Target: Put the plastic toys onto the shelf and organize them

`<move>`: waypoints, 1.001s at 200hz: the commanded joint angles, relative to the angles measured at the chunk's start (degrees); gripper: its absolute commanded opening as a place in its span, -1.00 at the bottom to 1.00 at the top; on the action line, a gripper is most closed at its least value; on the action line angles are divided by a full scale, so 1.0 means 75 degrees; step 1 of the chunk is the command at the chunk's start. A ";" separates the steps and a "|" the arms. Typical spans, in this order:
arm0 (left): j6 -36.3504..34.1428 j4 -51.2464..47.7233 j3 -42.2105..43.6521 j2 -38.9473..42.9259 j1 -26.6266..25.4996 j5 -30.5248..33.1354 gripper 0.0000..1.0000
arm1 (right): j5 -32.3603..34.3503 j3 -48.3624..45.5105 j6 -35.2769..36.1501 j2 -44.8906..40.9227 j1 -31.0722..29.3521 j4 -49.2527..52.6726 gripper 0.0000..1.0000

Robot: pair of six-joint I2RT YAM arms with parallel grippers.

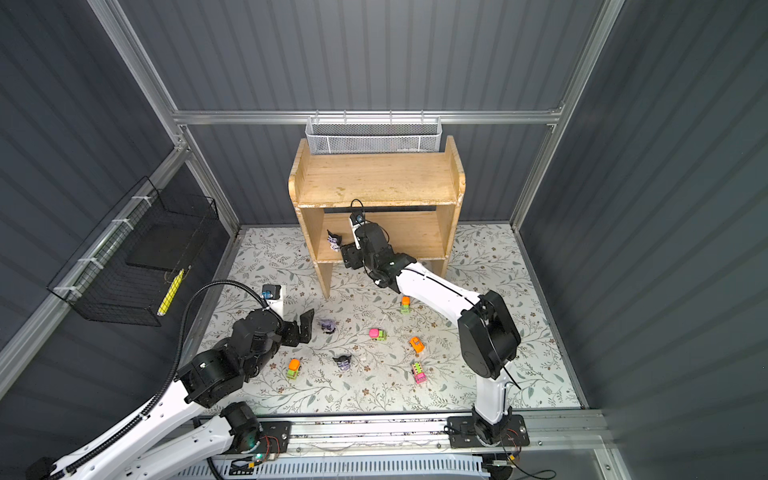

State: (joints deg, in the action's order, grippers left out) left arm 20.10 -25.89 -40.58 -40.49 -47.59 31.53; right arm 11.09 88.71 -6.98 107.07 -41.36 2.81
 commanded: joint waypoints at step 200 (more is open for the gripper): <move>0.0129 -0.0195 -0.0177 0.0160 -0.0006 0.0065 0.99 | -0.0455 0.0182 -0.0169 0.0091 -0.0302 0.0399 0.78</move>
State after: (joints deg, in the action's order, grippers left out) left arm 20.62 -26.15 -40.58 -39.27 -47.59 31.53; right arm 8.93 88.86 -7.51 106.89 -43.03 3.14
